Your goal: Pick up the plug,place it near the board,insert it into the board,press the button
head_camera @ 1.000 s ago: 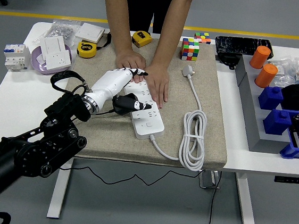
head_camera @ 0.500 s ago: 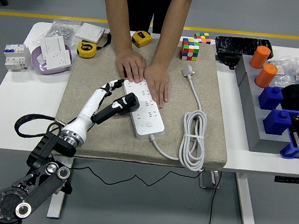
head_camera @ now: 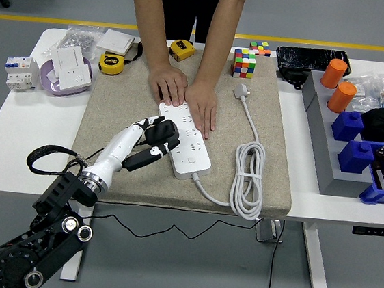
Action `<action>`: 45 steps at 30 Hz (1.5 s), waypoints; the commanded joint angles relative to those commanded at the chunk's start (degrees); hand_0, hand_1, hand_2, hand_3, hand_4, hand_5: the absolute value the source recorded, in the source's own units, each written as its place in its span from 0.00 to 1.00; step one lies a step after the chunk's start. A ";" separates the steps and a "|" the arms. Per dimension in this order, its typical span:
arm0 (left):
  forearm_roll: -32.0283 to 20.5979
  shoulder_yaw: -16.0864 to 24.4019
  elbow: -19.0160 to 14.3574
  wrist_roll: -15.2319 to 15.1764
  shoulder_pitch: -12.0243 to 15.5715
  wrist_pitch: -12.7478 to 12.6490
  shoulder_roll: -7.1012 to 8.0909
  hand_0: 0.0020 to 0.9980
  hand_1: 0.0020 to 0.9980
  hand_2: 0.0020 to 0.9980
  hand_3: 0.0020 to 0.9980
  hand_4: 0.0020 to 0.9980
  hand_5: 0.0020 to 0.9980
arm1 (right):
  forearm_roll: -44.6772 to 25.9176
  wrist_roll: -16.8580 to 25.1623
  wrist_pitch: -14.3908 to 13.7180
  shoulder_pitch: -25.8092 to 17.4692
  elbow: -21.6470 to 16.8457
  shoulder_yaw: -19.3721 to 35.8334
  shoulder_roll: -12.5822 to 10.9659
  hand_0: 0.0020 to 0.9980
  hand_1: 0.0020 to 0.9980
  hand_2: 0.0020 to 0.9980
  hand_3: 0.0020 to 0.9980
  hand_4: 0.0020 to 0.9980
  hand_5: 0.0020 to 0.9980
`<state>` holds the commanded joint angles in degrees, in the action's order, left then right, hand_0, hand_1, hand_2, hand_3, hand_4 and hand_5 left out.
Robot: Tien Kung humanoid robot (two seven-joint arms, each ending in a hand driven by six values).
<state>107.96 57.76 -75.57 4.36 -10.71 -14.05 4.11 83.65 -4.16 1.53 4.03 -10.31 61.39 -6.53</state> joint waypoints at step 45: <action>0.57 -8.31 5.20 1.37 -8.28 3.62 -0.43 1.00 0.98 0.91 0.91 1.00 1.00 | -1.35 0.13 -0.10 0.56 0.00 -1.23 -0.46 0.83 0.73 0.70 0.64 0.94 0.61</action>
<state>108.53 49.45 -70.37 5.74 -18.99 -10.43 3.68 82.30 -4.03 1.43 4.60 -10.31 60.16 -6.99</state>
